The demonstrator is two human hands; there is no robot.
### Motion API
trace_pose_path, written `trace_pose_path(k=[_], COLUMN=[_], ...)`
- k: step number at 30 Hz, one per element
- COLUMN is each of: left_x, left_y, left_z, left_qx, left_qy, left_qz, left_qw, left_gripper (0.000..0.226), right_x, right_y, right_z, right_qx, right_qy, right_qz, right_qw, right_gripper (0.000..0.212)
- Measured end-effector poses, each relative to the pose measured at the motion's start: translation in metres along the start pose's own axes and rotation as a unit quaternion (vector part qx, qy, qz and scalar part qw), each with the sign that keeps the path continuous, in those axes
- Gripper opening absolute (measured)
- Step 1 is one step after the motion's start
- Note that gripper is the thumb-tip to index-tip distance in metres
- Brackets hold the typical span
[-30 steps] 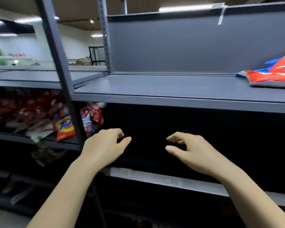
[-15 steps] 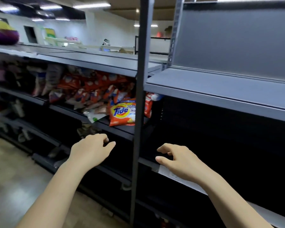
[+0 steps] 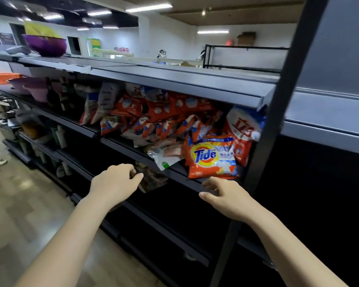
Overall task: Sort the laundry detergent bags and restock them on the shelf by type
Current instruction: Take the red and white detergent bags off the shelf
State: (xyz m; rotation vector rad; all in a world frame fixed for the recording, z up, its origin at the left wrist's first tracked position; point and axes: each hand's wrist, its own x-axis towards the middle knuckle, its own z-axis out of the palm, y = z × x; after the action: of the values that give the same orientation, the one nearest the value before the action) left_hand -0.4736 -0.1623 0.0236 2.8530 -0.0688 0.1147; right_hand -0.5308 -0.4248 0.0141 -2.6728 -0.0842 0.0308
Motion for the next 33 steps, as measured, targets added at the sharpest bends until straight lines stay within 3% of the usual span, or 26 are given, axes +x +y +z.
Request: trace_pose_path(k=[9, 16, 22, 27, 30, 33], left_x=[0.115, 0.197, 0.273, 0.323, 0.351, 0.375], left_y=[-0.045, -0.049, -0.053, -0.055, -0.05, -0.036], left_z=[-0.014, -0.007, 0.022, 0.039, 0.046, 0.051], left_qx=[-0.024, -0.06, -0.164, -0.242, -0.282, -0.316], left_qy=[-0.003, -0.02, 0.006, -0.027, -0.039, -0.044], left_qz=[0.005, 0.027, 0.066, 0.065, 0.091, 0.135], left_qw=[1.0, 0.998, 0.984, 0.968, 0.954, 0.938], left_gripper=[0.037, 0.041, 0.055, 0.048, 0.056, 0.042], right_x=[0.118, 0.171, 0.223, 0.268, 0.302, 0.335], right_y=[-0.047, -0.057, -0.056, -0.053, -0.041, -0.035], right_z=[-0.01, -0.016, -0.019, -0.025, -0.032, -0.043], right_qx=[0.001, 0.004, 0.005, 0.015, 0.015, 0.026], right_qy=[0.013, 0.097, 0.195, 0.275, 0.29, 0.298], right_qz=[0.015, 0.069, 0.15, 0.143, 0.151, 0.131], right_qw=[1.0, 0.993, 0.969, 0.951, 0.945, 0.945], right_gripper=[0.035, 0.043, 0.048, 0.041, 0.044, 0.05])
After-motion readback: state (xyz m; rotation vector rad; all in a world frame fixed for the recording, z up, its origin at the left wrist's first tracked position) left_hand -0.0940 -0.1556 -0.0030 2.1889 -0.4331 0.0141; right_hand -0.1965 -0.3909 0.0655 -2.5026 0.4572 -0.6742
